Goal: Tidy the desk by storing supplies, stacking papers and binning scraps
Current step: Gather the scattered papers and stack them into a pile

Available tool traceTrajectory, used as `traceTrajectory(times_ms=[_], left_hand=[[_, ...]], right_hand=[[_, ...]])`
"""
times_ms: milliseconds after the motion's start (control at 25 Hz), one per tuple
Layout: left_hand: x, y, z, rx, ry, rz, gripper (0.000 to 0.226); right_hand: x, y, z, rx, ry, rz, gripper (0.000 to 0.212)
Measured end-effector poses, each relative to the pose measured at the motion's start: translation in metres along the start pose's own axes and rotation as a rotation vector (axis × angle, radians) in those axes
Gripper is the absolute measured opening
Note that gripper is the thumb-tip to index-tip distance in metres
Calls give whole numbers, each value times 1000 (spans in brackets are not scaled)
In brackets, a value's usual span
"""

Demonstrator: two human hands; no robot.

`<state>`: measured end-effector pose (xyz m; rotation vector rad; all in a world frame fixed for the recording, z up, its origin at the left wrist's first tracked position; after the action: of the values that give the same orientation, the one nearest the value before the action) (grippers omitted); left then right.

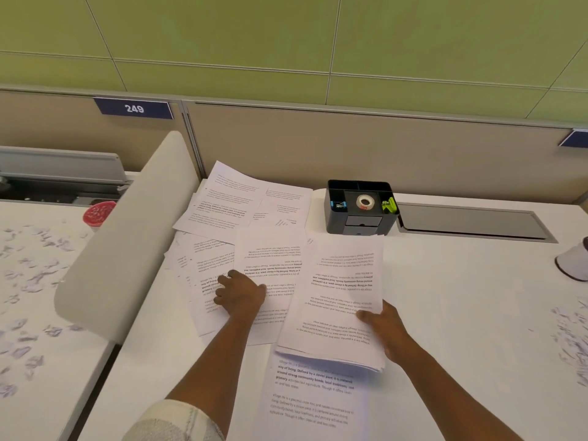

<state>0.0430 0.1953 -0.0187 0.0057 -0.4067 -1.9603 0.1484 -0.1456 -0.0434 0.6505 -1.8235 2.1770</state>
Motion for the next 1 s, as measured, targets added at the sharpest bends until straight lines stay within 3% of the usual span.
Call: traceTrajectory(times_ms=[120,360,640,1000], left_hand=[[-8,2,-5,141,-42,114,67],[-28,-5,-15,376,-146,210,59],[-19,13,-25,757,-314,83,38],[-11,20,5,921,-329,-82,27]], right_hand=[[-4,11,-3,19,1,-41,37],[-9,20,-1,30,5,-71,36],[-8,14,-2,12,-30,-41,36],[0,-8,10,-80,-31,19,32]])
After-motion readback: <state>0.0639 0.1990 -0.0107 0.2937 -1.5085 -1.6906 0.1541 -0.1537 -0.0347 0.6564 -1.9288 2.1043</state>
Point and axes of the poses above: each hand's wrist, its own x-axis away from the middle knuckle, its own z-axis out of the back of the hand, y = z × x, the point moved 9 cm from there along -x, towards the middle knuckle, and after that the axes turned 10 degrees about y, right-handed, at the moved point
